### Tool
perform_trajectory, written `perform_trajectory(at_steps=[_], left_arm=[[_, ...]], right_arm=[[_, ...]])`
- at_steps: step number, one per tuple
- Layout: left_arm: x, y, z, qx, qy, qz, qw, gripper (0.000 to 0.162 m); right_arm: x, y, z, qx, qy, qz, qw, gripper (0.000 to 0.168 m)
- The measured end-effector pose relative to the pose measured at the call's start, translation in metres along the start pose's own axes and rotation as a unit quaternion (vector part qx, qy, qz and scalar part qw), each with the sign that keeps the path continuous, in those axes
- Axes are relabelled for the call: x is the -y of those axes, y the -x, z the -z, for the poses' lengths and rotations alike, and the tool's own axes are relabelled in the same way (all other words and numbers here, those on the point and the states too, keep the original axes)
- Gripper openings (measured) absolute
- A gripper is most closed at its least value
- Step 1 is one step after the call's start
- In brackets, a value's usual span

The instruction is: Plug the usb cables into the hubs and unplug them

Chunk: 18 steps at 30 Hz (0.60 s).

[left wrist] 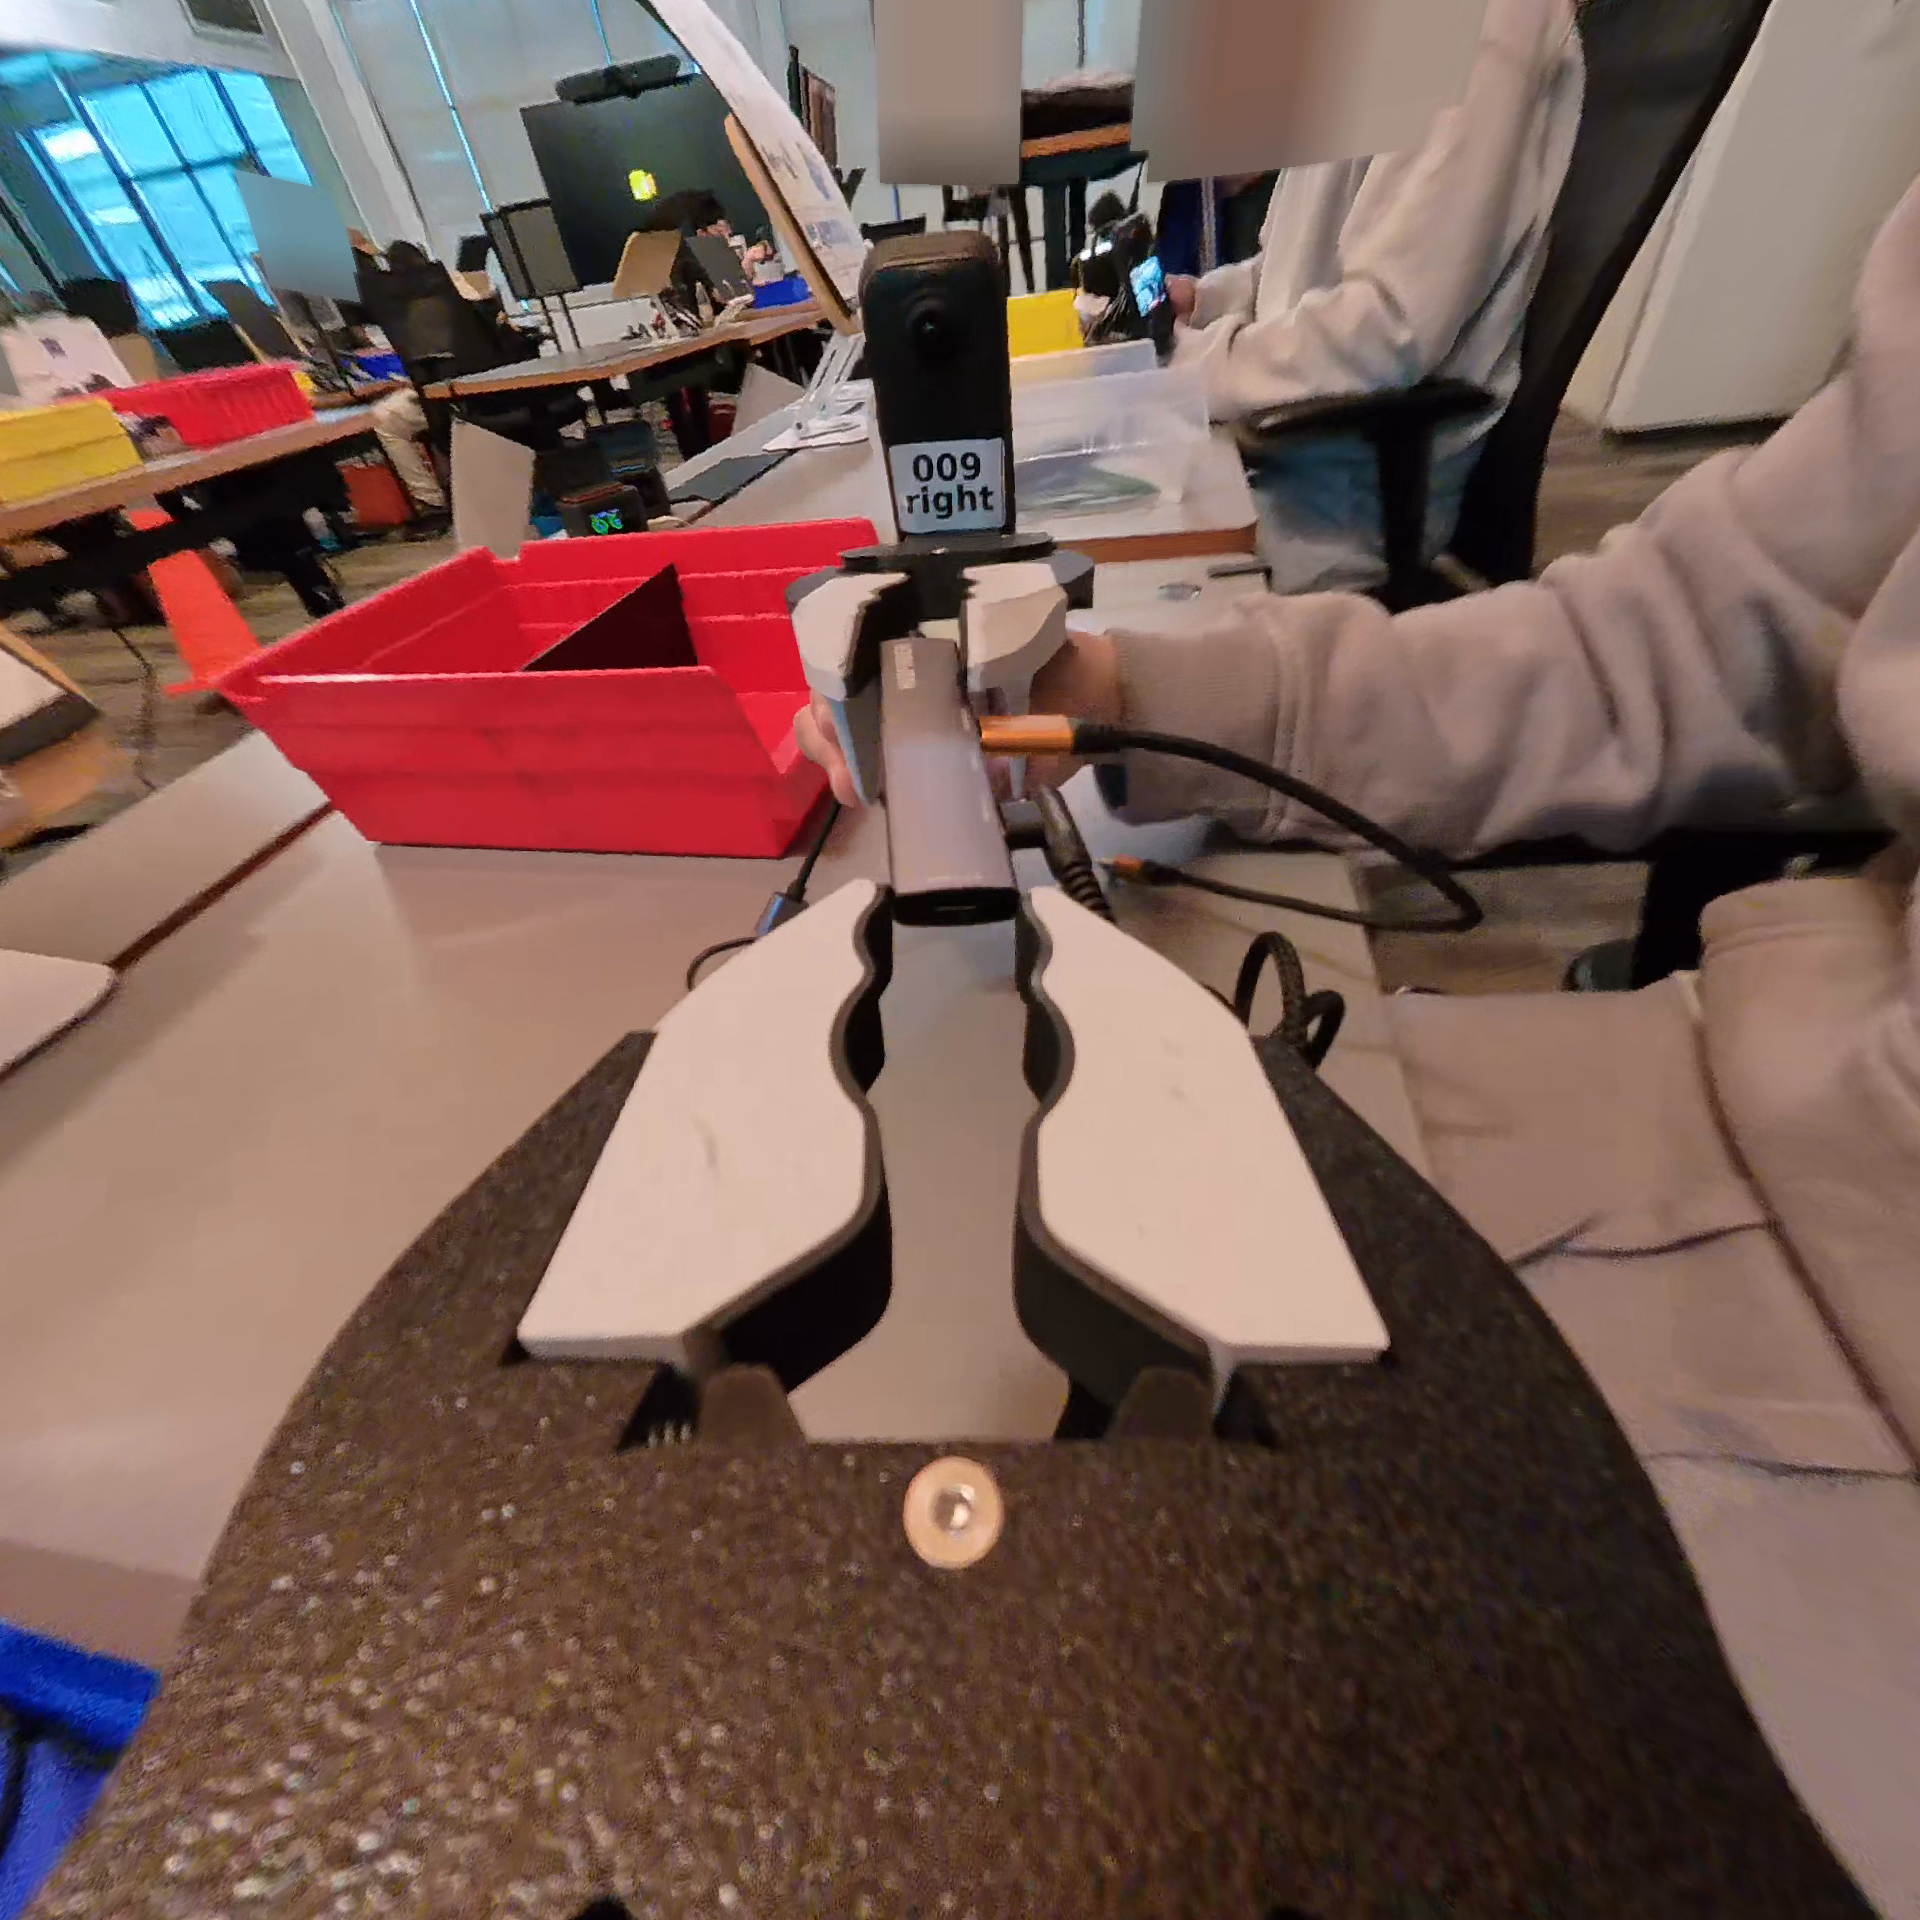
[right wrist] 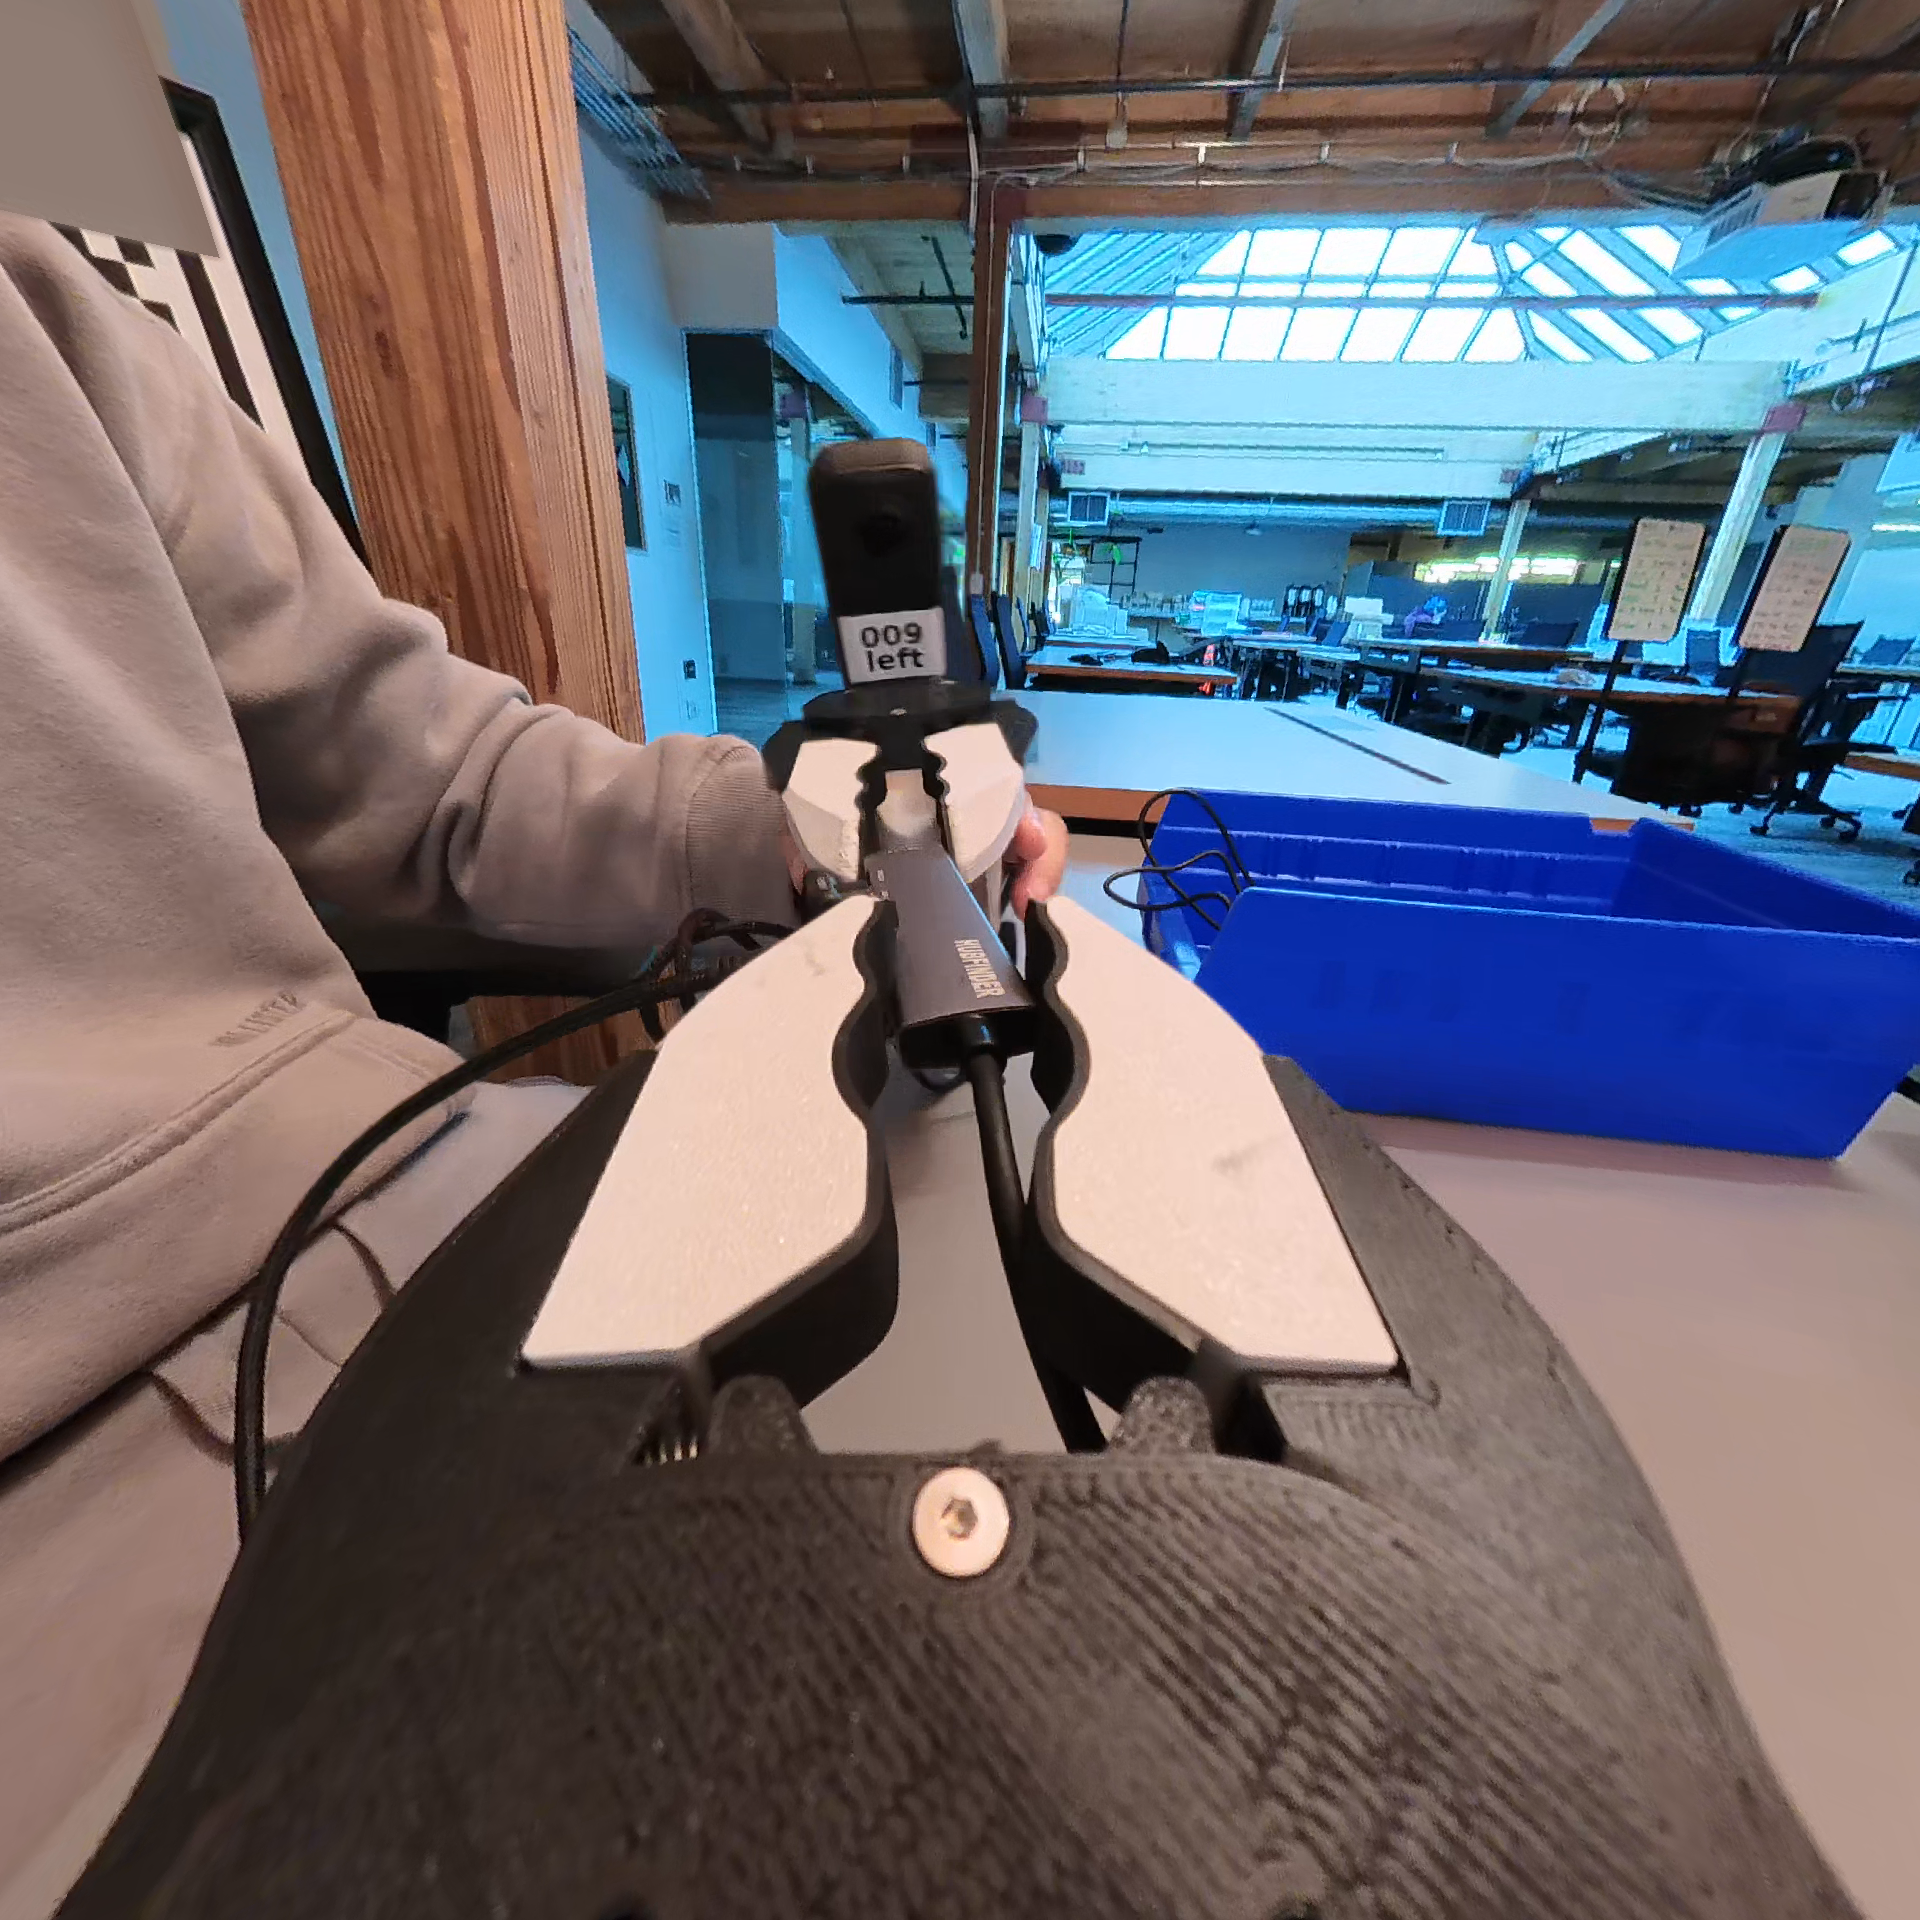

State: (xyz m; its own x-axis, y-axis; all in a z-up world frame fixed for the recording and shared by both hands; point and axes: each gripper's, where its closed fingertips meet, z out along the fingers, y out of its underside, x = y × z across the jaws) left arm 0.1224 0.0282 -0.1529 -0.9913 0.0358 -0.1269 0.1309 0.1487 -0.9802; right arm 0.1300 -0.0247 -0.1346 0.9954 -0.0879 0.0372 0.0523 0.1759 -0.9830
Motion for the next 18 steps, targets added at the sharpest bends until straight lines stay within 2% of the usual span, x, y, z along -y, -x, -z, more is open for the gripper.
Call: perform_trajectory(at_steps=[9, 13, 16, 18], left_arm=[[-0.002, 0.001, -0.006, 0.031, 0.022, -0.034, 0.999, 0.021], [-0.006, 0.014, -0.004, 0.096, 0.032, -0.044, 0.994, 0.021], [-0.005, 0.035, 0.007, 0.193, 0.037, -0.040, 0.980, 0.021], [-0.007, 0.049, 0.017, 0.257, 0.037, -0.003, 0.966, 0.021]], right_arm=[[0.004, -0.008, 0.005, -0.021, -0.024, -0.007, 0.999, 0.022], [0.017, -0.037, 0.020, -0.140, 0.007, 0.013, 0.990, 0.053], [0.026, -0.051, 0.027, -0.223, 0.080, 0.038, 0.971, 0.064], [0.035, -0.060, 0.026, -0.286, 0.109, 0.074, 0.949, 0.063]])
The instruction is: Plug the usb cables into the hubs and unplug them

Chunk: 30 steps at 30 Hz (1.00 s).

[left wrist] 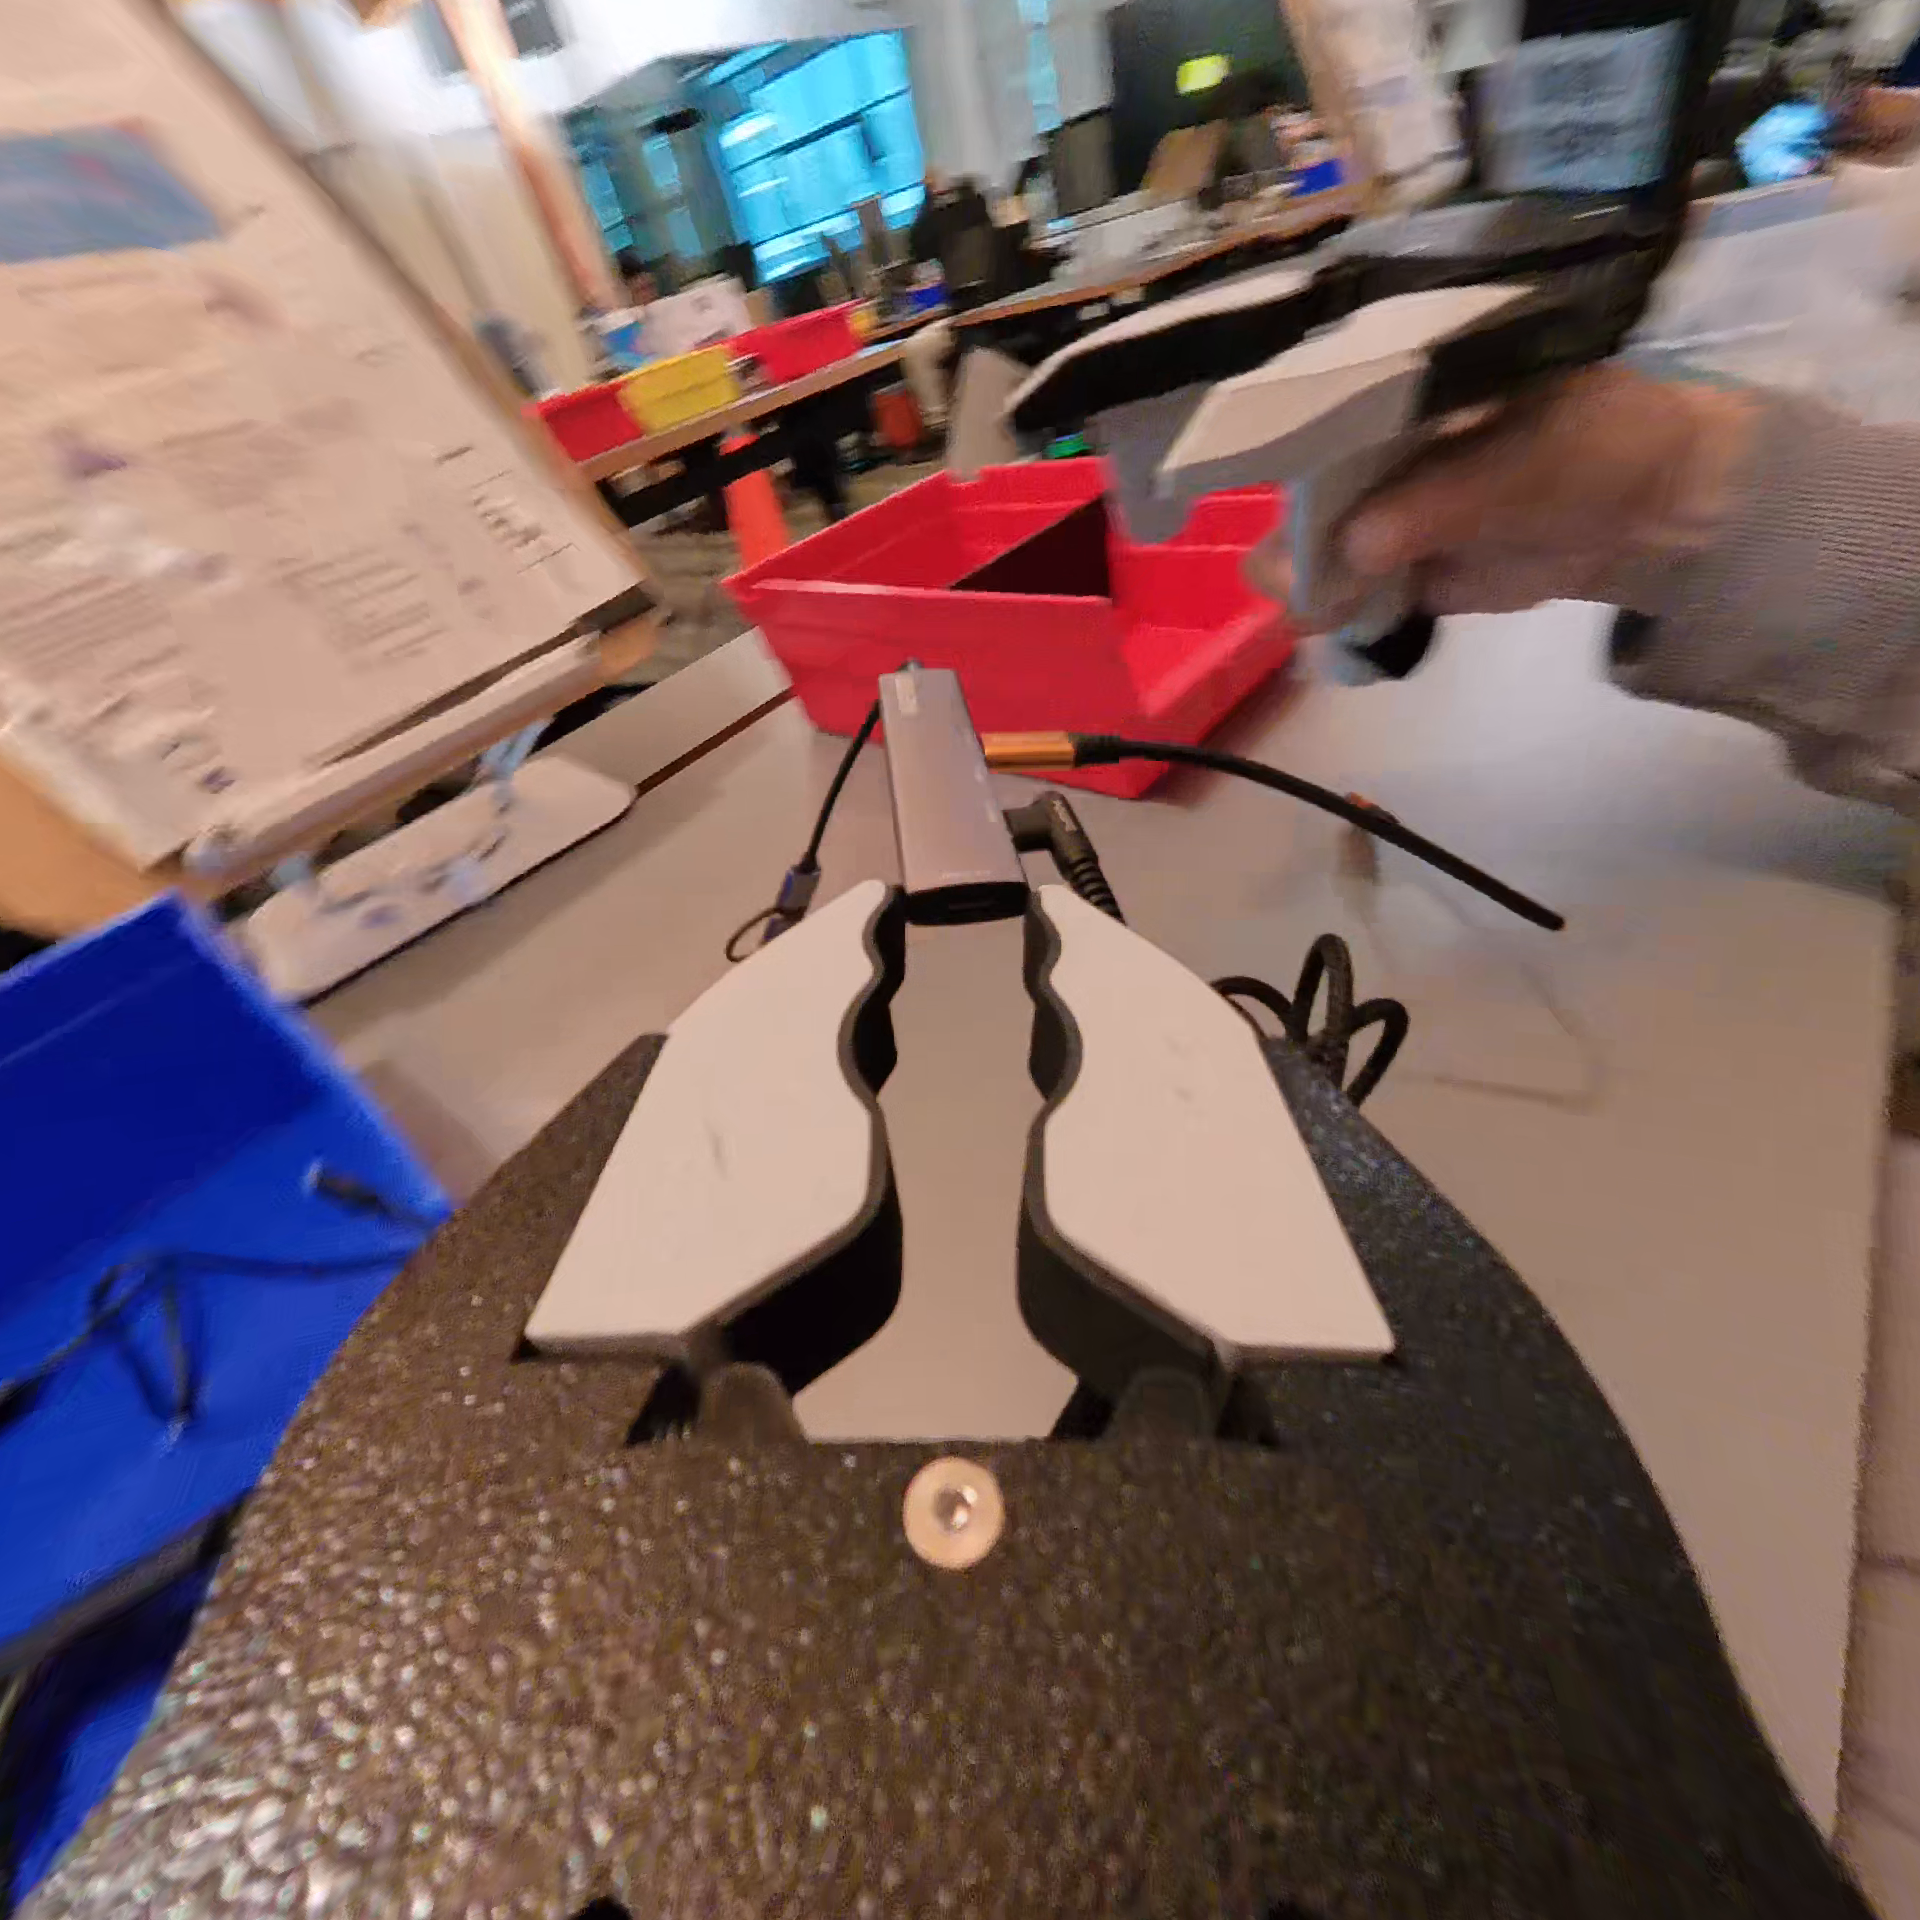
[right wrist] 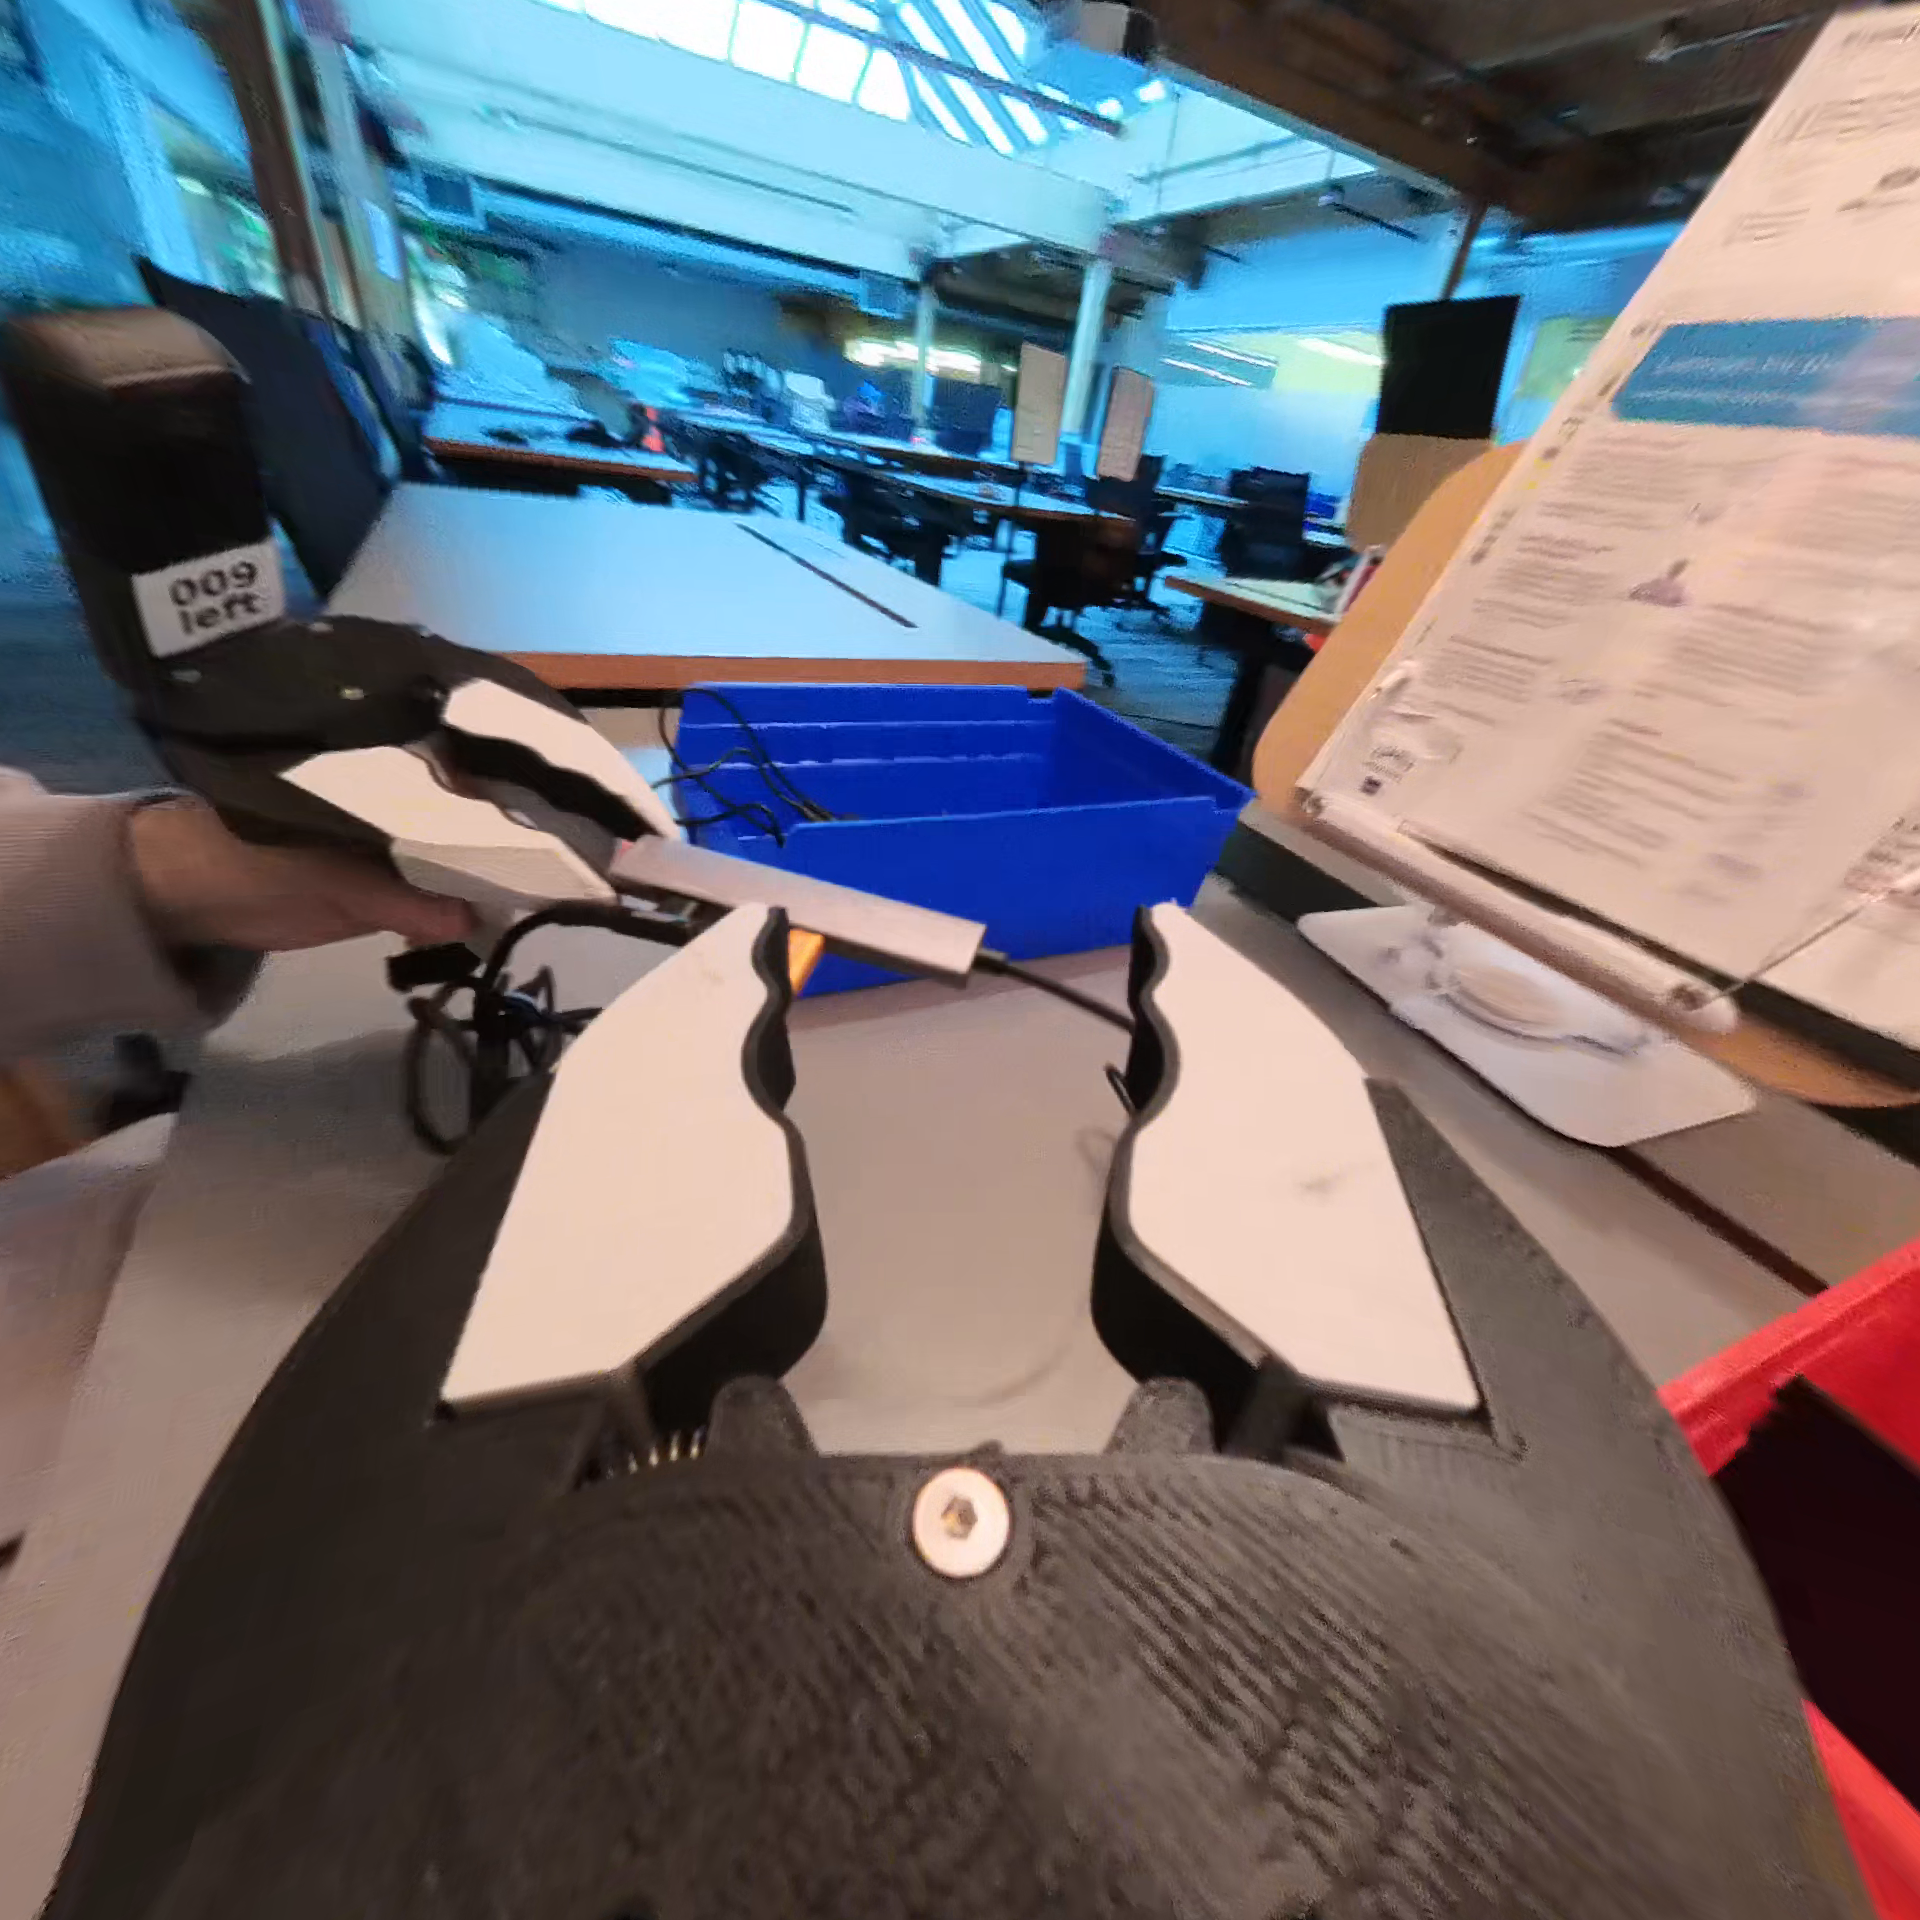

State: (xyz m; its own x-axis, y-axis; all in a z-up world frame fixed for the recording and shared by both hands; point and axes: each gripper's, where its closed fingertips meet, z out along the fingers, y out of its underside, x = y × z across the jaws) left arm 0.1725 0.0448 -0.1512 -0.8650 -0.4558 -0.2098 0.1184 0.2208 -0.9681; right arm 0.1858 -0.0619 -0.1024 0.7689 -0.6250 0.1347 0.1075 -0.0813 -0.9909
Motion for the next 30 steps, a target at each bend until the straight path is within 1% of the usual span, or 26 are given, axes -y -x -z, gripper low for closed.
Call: perform_trajectory(at_steps=[1, 3, 5, 6, 7, 9, 10, 11, 13, 16, 20, 23, 26, 29, 30], left_arm=[[-0.002, 0.008, 0.002, 0.034, 0.004, 0.016, 0.999, 0.021], [-0.006, 0.014, 0.005, 0.079, 0.007, 0.029, 0.996, 0.021], [-0.011, 0.015, 0.009, 0.115, 0.008, 0.034, 0.993, 0.021], [-0.012, 0.014, 0.012, 0.124, 0.002, 0.034, 0.992, 0.021], [-0.013, 0.013, 0.014, 0.134, -0.005, 0.031, 0.990, 0.021], [-0.015, 0.011, 0.018, 0.136, -0.019, 0.035, 0.990, 0.021], [-0.017, 0.009, 0.019, 0.131, -0.022, 0.041, 0.990, 0.021], [-0.018, 0.009, 0.020, 0.129, -0.024, 0.047, 0.990, 0.021], [-0.020, 0.008, 0.021, 0.125, -0.037, 0.065, 0.989, 0.021], [-0.022, 0.009, 0.022, 0.122, -0.046, 0.075, 0.989, 0.021], [-0.030, 0.008, 0.021, 0.122, -0.046, 0.063, 0.989, 0.021], [-0.038, 0.008, 0.022, 0.135, -0.018, 0.010, 0.991, 0.021], [-0.044, 0.009, 0.024, 0.159, 0.005, -0.029, 0.987, 0.021], [-0.043, 0.006, 0.025, 0.147, 0.004, -0.018, 0.989, 0.020], [-0.042, 0.009, 0.027, 0.158, 0.002, -0.009, 0.987, 0.019]], right_arm=[[0.003, 0.005, -0.005, -0.005, 0.005, 0.005, 1.000, 0.057], [-0.003, 0.014, -0.022, -0.016, 0.019, -0.010, 1.000, 0.055], [-0.016, 0.027, -0.042, -0.013, 0.017, -0.023, 1.000, 0.047], [-0.026, 0.035, -0.050, -0.002, 0.022, -0.034, 0.999, 0.047], [-0.036, 0.043, -0.058, 0.013, 0.035, -0.044, 0.998, 0.042], [-0.053, 0.046, -0.067, 0.002, 0.055, -0.055, 0.997, 0.038], [-0.056, 0.049, -0.070, 0.004, 0.052, -0.060, 0.997, 0.031], [-0.058, 0.053, -0.072, 0.012, 0.047, -0.070, 0.996, 0.024], [-0.060, 0.057, -0.076, 0.017, 0.043, -0.087, 0.995, 0.020], [-0.066, 0.057, -0.078, 0.011, 0.047, -0.087, 0.995, 0.013], [-0.074, 0.059, -0.079, -0.006, 0.063, -0.086, 0.994, 0.013], [-0.081, 0.062, -0.080, -0.008, 0.091, -0.075, 0.993, 0.013], [-0.079, 0.063, -0.076, -0.012, 0.105, -0.060, 0.993, 0.013], [-0.084, 0.067, -0.066, 0.016, 0.139, -0.029, 0.990, 0.014], [-0.085, 0.068, -0.063, 0.020, 0.146, -0.022, 0.989, 0.014]])
